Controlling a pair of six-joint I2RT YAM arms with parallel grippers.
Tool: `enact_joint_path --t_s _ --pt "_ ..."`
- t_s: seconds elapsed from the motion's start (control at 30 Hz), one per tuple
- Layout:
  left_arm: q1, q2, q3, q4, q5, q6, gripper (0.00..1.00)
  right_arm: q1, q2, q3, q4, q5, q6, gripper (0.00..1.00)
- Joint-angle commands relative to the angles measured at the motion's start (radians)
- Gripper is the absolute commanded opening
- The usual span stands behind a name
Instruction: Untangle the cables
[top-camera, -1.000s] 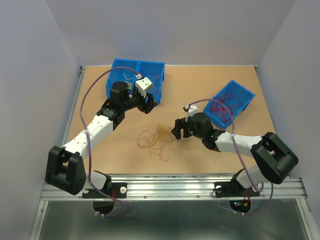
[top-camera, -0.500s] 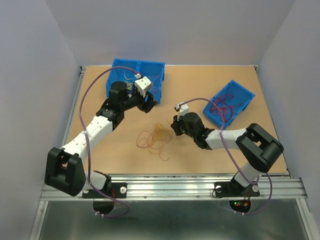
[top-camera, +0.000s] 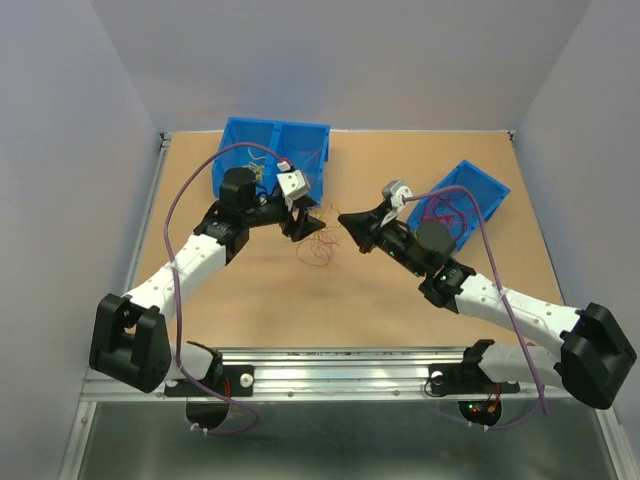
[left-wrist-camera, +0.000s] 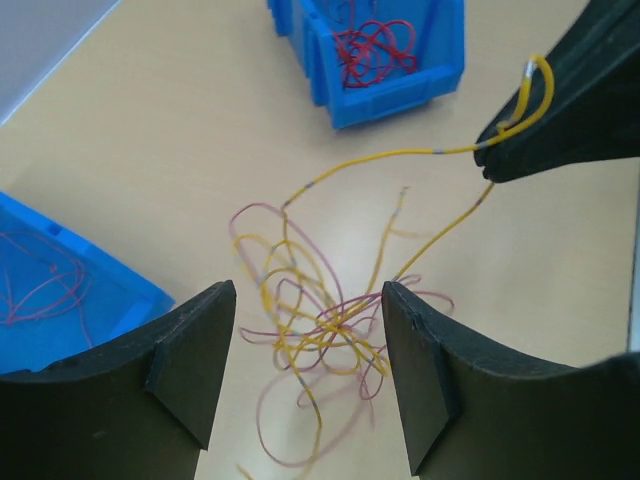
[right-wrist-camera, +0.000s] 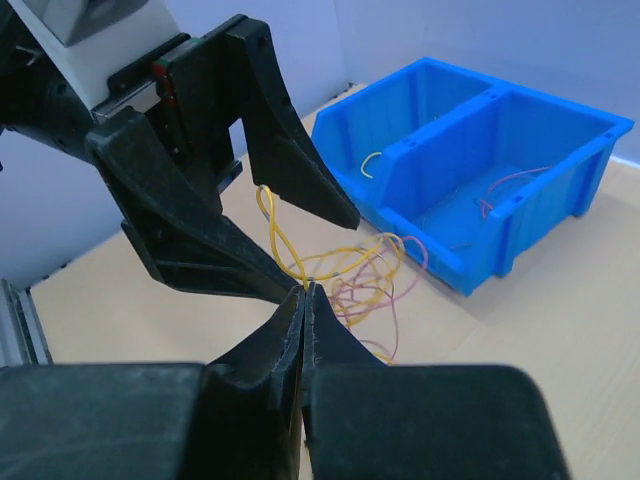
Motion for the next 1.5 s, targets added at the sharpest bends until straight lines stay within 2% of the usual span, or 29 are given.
enact_joint_path --t_s 0.0,0.17,0.47,0.77,1.33,1.47 --pt "-0.001 -0.022 -0.012 0.040 0.156 0.034 0.71 0.004 0.020 0.004 -0.022 -0.046 -0.005 0.01" --pt "0.005 -0.053 -0.037 0.054 0.234 0.046 0.72 0.006 0.037 0.019 -0.026 -0.055 -0.004 0.01" --pt "0.003 -0.091 -0.074 0.073 0.281 0.078 0.74 0.012 0.053 0.045 -0.026 -0.121 0.013 0.00" --pt "-0.012 -0.053 -0.067 0.089 0.224 0.063 0.73 0.019 0.060 0.069 -0.022 -0.179 0.026 0.00" --pt "-0.055 -0.042 -0.071 0.073 0.244 0.100 0.73 0.024 0.040 0.093 0.032 -0.155 0.058 0.01" --pt "-0.056 -0.008 -0.055 0.059 0.235 0.097 0.67 0.022 0.028 0.084 0.053 -0.153 0.069 0.01"
